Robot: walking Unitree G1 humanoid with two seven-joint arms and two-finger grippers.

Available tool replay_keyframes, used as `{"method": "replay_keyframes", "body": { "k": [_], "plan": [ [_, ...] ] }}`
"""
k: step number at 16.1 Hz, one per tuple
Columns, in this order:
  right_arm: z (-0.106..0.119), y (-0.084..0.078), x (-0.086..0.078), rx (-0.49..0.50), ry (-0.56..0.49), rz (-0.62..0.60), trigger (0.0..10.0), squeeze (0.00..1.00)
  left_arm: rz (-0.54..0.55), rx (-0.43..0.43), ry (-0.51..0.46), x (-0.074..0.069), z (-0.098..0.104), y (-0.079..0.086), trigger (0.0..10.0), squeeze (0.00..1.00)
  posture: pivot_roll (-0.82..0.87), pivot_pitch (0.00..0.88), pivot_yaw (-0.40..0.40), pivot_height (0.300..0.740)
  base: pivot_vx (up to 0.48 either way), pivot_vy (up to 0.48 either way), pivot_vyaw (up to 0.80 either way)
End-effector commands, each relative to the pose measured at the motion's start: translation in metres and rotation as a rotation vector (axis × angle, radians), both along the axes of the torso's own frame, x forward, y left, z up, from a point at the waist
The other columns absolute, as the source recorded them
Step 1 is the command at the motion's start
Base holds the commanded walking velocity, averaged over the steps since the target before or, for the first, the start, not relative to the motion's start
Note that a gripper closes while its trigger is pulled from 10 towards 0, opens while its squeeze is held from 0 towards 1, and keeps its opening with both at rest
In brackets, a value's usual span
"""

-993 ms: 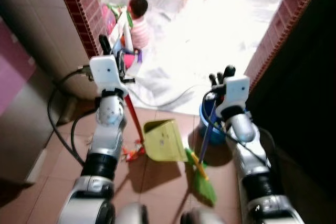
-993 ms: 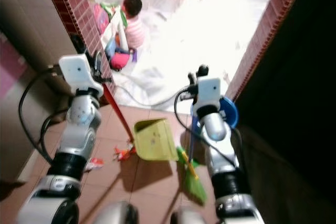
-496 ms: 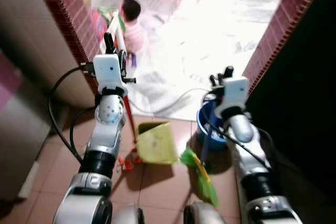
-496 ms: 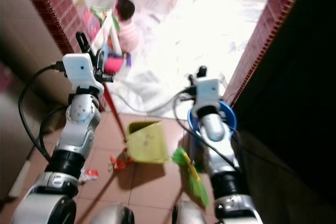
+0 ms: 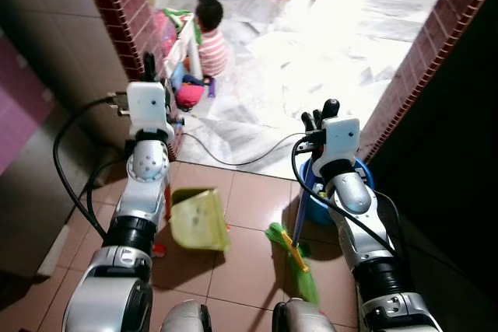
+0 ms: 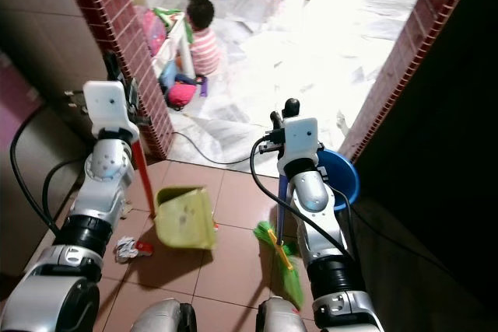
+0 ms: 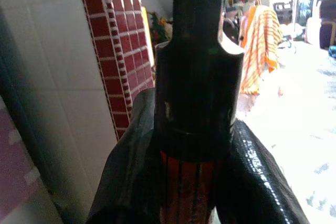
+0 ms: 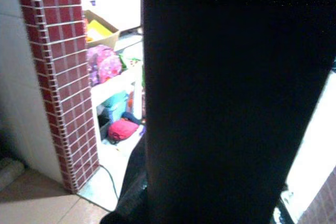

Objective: Sweep floor

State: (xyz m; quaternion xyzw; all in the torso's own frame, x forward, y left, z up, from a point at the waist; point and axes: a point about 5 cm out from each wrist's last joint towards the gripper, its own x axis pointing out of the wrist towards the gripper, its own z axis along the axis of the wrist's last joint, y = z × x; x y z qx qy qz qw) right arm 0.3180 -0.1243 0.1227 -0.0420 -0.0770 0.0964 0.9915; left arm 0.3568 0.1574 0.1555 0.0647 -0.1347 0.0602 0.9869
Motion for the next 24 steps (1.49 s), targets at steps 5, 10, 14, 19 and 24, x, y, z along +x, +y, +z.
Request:
{"method": "replay_keyframes", "body": {
  "k": [5, 10, 14, 19, 24],
  "plan": [
    [0.012, 0.006, 0.000, 0.011, -0.047, 0.016, 10.0, 0.00, -0.077, 0.094, -0.017, 0.007, 0.003, -0.003, 10.0, 0.00, -0.08, 0.099, 0.026, 0.740, 0.000, 0.000, 0.00],
    [0.013, 0.004, 0.000, 0.008, -0.053, 0.002, 10.0, 0.00, -0.138, 0.150, 0.072, 0.006, -0.025, -0.026, 10.0, 0.00, -0.10, 0.098, 0.031, 0.740, 0.000, 0.000, 0.00],
    [0.015, 0.003, 0.000, 0.005, -0.056, -0.006, 10.0, 0.00, -0.192, 0.061, 0.139, 0.006, -0.037, -0.049, 10.0, 0.00, -0.12, 0.097, 0.033, 0.740, 0.000, 0.000, 0.00],
    [0.015, 0.003, 0.000, -0.002, -0.058, -0.012, 10.0, 0.00, -0.255, -0.012, 0.207, -0.004, -0.054, -0.080, 10.0, 0.00, -0.13, 0.095, 0.036, 0.740, 0.000, 0.000, 0.00],
    [0.026, -0.004, 0.005, -0.049, -0.094, -0.024, 10.0, 0.00, -0.256, -0.078, 0.274, -0.008, -0.067, -0.075, 10.0, 0.00, -0.13, 0.097, 0.038, 0.740, 0.000, 0.000, 0.00]
  ]
}}
